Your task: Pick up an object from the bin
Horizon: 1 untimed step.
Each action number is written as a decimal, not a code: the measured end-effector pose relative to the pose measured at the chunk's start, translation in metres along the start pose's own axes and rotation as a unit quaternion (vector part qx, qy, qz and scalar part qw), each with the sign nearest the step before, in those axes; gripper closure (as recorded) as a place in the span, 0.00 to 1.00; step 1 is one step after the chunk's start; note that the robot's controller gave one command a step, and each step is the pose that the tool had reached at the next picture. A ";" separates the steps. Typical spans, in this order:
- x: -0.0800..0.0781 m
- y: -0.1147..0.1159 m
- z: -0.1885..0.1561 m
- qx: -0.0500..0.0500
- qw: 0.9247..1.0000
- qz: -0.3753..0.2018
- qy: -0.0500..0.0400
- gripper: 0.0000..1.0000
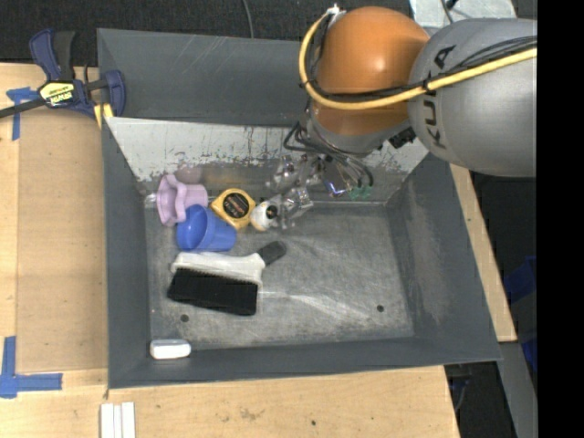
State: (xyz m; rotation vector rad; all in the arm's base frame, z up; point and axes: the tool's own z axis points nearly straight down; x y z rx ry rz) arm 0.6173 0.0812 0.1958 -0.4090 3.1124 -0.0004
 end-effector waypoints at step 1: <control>-0.006 0.008 -0.062 0.000 0.999 -0.041 0.001 1.00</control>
Offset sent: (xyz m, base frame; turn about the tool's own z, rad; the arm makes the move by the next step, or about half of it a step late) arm -0.0009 0.0063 0.1262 -0.0683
